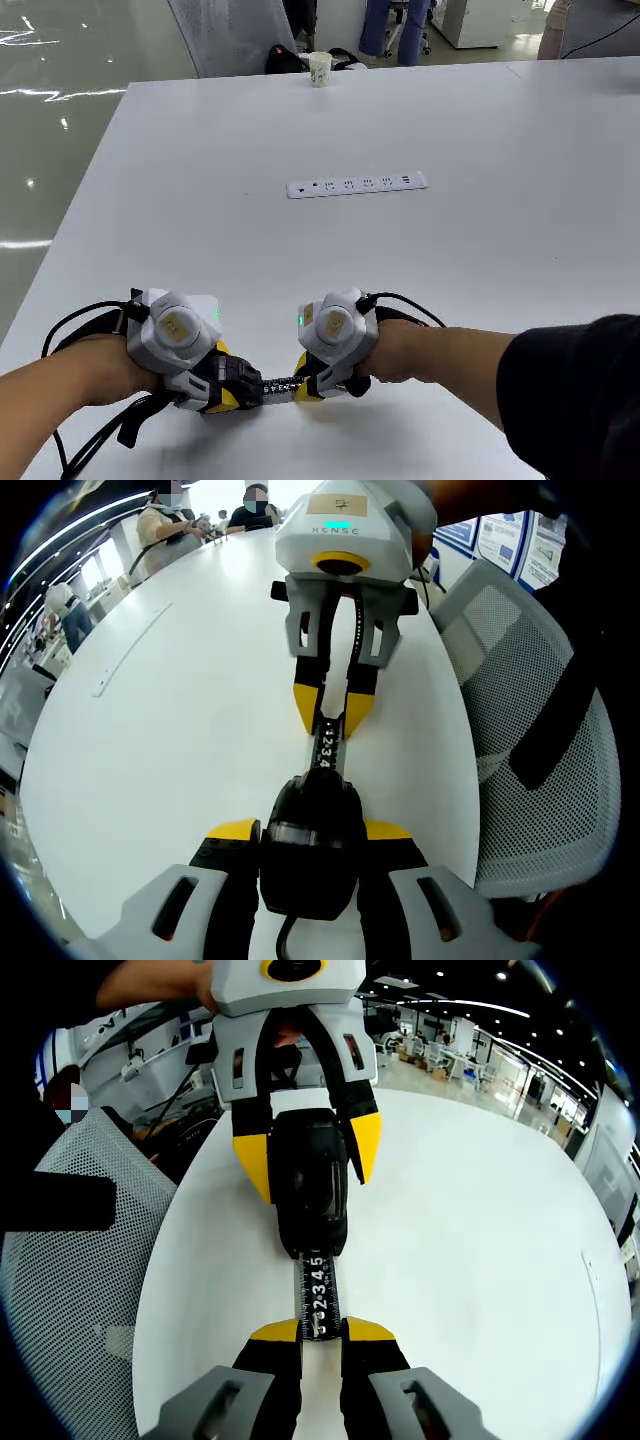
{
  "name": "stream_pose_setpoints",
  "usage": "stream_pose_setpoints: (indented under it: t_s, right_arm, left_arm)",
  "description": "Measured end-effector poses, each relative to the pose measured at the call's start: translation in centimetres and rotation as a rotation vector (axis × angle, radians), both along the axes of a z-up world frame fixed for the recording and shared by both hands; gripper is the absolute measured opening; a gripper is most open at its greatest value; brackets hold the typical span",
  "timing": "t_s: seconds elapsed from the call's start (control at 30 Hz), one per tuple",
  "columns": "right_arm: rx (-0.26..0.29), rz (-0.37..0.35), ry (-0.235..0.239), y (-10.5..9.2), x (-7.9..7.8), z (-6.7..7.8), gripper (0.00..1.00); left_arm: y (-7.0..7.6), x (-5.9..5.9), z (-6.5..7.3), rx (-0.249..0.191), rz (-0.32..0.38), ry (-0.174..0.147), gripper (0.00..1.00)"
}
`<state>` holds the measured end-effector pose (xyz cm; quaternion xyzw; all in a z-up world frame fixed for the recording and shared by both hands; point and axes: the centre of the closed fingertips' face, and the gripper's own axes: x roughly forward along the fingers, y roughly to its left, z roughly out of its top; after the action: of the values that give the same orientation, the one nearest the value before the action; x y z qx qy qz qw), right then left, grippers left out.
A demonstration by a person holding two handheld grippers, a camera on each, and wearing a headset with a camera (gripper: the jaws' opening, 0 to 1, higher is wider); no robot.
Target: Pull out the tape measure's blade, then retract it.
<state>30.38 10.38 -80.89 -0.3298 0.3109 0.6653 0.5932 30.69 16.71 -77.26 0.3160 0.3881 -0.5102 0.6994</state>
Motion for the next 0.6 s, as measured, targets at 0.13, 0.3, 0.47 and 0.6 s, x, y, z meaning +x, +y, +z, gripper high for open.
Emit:
stream_pose_setpoints:
  t_s: [0.13, 0.3, 0.47, 0.6]
  right_arm:
    - [-0.002, -0.001, -0.001, -0.21, -0.03, 0.07, 0.11]
    - [-0.002, -0.002, -0.003, -0.28, 0.03, 0.03, 0.11]
    - [-0.007, 0.002, -0.005, -0.4, 0.06, -0.02, 0.11]
    - [-0.009, -0.001, -0.002, -0.77, 0.13, 0.01, 0.11]
  left_arm:
    - [0.02, 0.03, -0.02, 0.001, 0.0, 0.0, 0.32]
    - [-0.03, 0.04, 0.02, 0.001, 0.0, 0.0, 0.32]
    - [-0.02, 0.05, 0.03, 0.001, 0.0, -0.001, 0.32]
    - [0.0, 0.1, -0.01, 0.0, 0.002, -0.001, 0.32]
